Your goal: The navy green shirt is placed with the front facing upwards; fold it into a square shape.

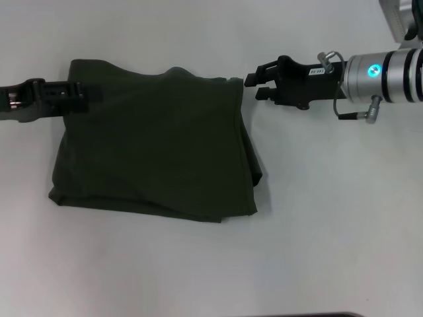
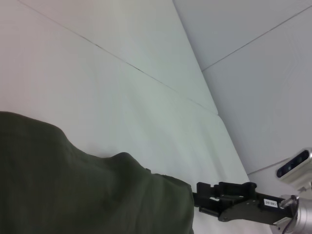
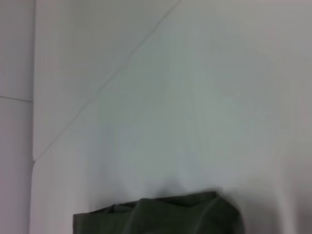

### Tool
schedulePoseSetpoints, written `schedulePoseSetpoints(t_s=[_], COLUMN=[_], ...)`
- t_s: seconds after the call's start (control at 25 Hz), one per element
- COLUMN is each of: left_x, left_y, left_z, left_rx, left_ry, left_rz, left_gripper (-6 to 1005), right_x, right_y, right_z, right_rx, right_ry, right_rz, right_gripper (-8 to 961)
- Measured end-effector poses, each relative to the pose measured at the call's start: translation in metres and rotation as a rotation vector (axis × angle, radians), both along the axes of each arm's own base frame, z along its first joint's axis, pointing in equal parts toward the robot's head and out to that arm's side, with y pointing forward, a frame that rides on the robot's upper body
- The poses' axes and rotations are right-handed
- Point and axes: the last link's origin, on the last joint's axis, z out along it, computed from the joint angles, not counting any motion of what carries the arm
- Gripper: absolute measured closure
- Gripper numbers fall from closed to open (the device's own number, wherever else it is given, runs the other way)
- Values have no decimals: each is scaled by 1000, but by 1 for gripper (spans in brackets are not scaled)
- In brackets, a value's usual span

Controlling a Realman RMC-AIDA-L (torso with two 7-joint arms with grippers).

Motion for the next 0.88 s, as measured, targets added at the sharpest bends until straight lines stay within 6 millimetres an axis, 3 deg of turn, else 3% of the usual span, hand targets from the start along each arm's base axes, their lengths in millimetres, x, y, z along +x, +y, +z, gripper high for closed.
schedulePoseSetpoints(t_s=[0.32,0.88], left_x=[0,-2], left_y=[0,-1], left_z=[-2,-4], left_rx=[0,6], left_ry=[1,10], left_rz=[-3,-5], left_gripper=[342,341], right_x=[-6,-8], right_y=[-2,10], right_z=[-18,-15], right_rx=[30,109], right_ry=[27,34], right_rz=[-43,-78], right_gripper=[561,561])
